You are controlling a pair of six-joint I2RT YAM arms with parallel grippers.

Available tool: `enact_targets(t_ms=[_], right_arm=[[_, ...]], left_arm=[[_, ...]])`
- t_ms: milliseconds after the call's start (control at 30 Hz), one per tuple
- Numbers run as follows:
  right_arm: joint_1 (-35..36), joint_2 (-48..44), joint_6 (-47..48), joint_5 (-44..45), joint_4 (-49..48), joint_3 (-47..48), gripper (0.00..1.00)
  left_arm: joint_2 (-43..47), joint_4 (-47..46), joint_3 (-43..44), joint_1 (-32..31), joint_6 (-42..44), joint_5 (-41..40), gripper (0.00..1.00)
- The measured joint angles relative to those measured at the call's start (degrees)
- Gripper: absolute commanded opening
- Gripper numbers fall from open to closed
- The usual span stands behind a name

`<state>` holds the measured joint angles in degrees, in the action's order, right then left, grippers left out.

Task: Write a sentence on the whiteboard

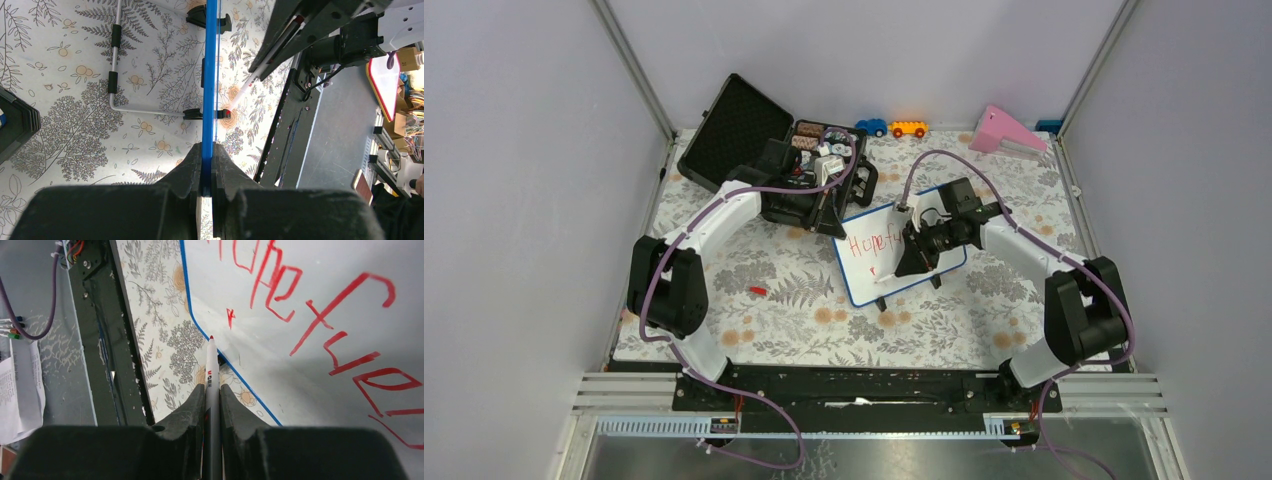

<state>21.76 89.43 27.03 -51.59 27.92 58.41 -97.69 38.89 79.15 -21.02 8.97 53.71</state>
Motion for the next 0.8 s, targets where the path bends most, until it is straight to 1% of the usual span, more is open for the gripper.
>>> enact_targets(t_ms=[167,467,800], right_arm=[[-0.4,-2.4,-1.5,-1.7,-1.4,0.0,0.0],[-1.6,-2.1,-2.1,-1.9,-1.8,0.0,0.0],[-1.6,-1.3,-3.7,-1.7,-4.6,0.0,0.0]], left_arm=[[0.0,0.0,0.0,0.0,0.0,0.0,0.0],[0.0,0.0,0.0,0.0,0.0,0.0,0.0],[0.0,0.0,0.0,0.0,0.0,0.0,0.0]])
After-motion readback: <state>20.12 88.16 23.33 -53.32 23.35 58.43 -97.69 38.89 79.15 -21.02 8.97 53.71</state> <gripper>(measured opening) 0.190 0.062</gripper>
